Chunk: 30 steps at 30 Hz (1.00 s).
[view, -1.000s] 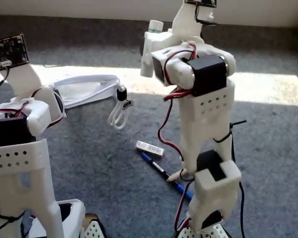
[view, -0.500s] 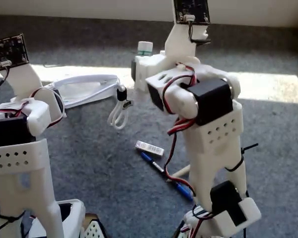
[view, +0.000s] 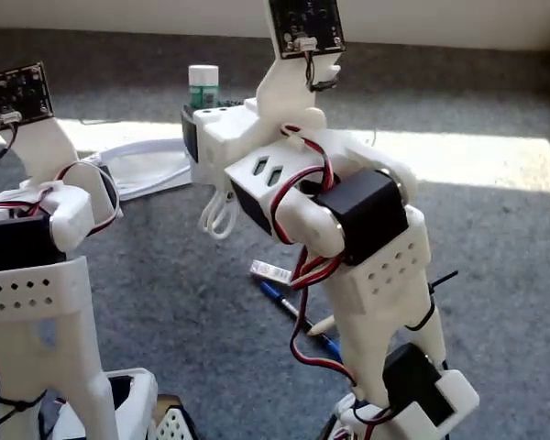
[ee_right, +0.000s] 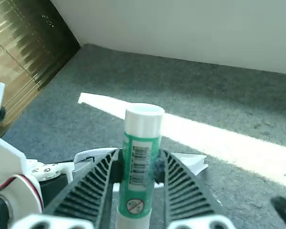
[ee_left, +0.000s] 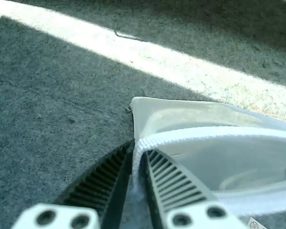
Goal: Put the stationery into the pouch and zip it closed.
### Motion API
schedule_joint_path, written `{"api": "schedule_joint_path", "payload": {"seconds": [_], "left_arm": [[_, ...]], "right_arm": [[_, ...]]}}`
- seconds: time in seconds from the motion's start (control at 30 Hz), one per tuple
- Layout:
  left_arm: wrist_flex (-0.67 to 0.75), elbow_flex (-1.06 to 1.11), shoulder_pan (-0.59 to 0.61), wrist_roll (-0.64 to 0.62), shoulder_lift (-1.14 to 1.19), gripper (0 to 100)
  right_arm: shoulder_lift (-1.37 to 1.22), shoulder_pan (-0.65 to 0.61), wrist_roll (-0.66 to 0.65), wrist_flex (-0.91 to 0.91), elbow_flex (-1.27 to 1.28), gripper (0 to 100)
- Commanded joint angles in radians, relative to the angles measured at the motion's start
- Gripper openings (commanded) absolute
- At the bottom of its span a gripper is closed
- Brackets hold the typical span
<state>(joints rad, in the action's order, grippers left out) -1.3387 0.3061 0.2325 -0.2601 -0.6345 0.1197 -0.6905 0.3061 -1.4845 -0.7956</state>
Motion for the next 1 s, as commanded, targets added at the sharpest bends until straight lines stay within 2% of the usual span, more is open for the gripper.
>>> {"api": "schedule_joint_path", "payload": {"seconds": [0.0,0.07,0.23,0.5,0.77,0.97], "left_arm": [[0.018,0.033,-0.015,-0.009,0.019,1],[0.018,0.036,-0.015,-0.009,0.019,1],[0.018,0.033,-0.015,-0.009,0.019,1],[0.018,0.031,-0.015,-0.009,0.019,1],[0.018,0.03,-0.015,-0.009,0.019,1],[0.018,0.03,-0.015,-0.009,0.019,1]], "right_arm": [[0.047,-0.018,-0.012,0.045,-0.002,1.5],[0.047,-0.028,-0.04,0.045,-0.002,1.5],[0.047,-0.071,-0.203,0.045,-0.002,0.4],[0.047,-0.071,-0.193,0.073,-0.001,0.4],[0.077,-0.074,-0.204,0.021,-0.001,0.4],[0.154,-0.074,-0.285,0.024,0.025,0.4]]}}
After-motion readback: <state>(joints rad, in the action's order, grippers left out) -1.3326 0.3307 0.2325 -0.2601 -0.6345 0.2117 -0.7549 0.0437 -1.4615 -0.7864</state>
